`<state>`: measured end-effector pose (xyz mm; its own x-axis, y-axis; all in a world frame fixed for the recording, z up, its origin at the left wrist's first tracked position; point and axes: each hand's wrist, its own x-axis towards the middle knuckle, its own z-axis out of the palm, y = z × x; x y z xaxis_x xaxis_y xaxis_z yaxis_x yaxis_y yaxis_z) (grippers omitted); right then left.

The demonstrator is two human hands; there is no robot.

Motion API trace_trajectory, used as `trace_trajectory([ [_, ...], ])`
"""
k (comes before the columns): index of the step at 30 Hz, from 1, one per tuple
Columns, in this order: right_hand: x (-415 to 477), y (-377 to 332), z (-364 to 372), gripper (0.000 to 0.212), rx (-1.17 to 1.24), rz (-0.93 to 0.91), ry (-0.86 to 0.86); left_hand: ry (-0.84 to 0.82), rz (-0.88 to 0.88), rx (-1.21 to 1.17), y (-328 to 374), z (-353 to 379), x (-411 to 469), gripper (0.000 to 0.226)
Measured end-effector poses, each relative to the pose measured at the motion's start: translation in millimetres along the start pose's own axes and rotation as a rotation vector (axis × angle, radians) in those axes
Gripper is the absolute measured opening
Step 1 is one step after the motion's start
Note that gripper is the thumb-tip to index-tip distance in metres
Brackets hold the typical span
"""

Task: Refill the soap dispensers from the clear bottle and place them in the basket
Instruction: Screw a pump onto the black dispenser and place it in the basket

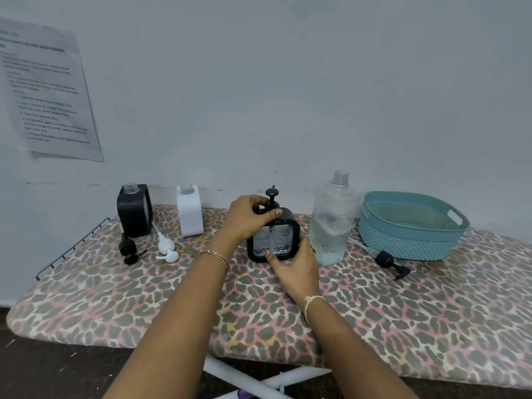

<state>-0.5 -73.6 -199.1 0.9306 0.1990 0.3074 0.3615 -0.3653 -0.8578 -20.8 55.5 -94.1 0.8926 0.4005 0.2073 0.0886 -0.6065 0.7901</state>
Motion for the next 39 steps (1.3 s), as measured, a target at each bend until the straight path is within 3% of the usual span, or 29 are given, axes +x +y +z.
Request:
trace_trajectory([
  [6, -0.5, -0.8, -0.7, 0.063, 0.010, -0.003, -0.001, 0.225, -0.030, -0.028, 4.9, 10.3, -4.8, 0.038],
  [10, -0.2, -0.7, -0.9, 0.061, 0.005, -0.009, 0.004, 0.282, -0.026, -0.017, 6.0, 17.2, -5.8, 0.039],
  [14, -0.1, 1.0, 0.0, 0.062, 0.007, -0.008, 0.008, 0.253, 0.001, -0.001, 6.9, 16.2, -4.3, 0.030],
  [21, 0.0, 0.8, 0.2, 0.065, 0.011, -0.012, 0.010, 0.124, 0.038, 0.049, 4.1, 6.6, -0.2, 0.044],
  [28, -0.1, 1.2, -0.5, 0.064, 0.014, -0.005, 0.006, -0.029, 0.003, 0.016, 1.7, -4.1, 6.8, 0.036],
  [39, 0.1, 1.4, 0.4, 0.064, 0.008, -0.007, 0.008, 0.198, -0.033, 0.028, 2.2, 10.0, -1.3, 0.043],
])
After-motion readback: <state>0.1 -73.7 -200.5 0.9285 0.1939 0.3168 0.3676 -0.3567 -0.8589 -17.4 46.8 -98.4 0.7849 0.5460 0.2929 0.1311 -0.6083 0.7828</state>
